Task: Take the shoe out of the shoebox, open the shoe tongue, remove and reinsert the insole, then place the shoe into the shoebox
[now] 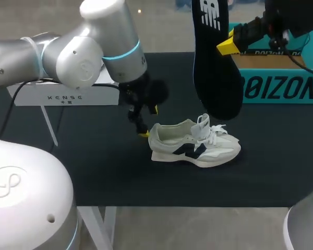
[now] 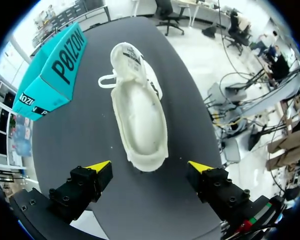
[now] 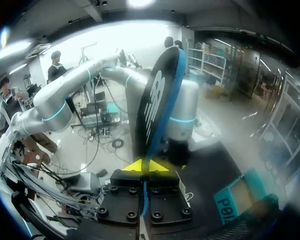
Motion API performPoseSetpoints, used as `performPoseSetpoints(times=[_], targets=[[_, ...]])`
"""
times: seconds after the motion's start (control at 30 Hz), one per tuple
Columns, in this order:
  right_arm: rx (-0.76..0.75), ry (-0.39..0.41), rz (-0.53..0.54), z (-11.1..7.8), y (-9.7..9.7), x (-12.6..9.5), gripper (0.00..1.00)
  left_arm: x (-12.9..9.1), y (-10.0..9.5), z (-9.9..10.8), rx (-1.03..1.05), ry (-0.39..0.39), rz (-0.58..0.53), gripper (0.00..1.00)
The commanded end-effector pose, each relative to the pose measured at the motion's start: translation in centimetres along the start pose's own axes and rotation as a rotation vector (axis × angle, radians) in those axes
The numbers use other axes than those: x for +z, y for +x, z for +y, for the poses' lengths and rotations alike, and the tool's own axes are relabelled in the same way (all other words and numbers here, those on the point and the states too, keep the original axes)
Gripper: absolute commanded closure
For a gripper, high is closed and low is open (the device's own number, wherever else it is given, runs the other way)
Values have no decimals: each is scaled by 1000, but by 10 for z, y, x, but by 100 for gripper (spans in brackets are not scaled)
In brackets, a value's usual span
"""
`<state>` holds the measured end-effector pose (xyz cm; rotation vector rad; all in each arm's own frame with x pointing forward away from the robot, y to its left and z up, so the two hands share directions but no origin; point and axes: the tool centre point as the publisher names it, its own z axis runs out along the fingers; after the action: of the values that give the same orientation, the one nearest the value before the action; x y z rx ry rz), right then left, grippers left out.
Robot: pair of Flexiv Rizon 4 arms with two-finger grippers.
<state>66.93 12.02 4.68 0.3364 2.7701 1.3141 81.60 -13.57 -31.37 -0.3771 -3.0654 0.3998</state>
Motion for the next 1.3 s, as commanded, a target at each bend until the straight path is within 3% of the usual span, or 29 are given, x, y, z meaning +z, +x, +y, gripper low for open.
performPoseSetpoints(times=[0.03,0.4,0.9,0.97,1.0,1.03,1.3], targets=[[1,4,2,2,-1,1,100,-1,-9,-15,5,-23,2,0],[1,4,2,2,-1,1,100,37,-28,-45,35,4,-31,0],[1,4,2,2,-1,1,100,84,-43,-46,9,3,-1,0],[1,4,2,2,-1,1,100,88,-43,-46,8,7,5,56],[1,4,2,2,-1,1,100,88,-44,-47,9,7,5,66],[1,4,2,2,-1,1,100,90,-44,-47,12,7,16,100],[1,4,2,2,-1,1,100,93,-44,-51,31,-3,45,100]])
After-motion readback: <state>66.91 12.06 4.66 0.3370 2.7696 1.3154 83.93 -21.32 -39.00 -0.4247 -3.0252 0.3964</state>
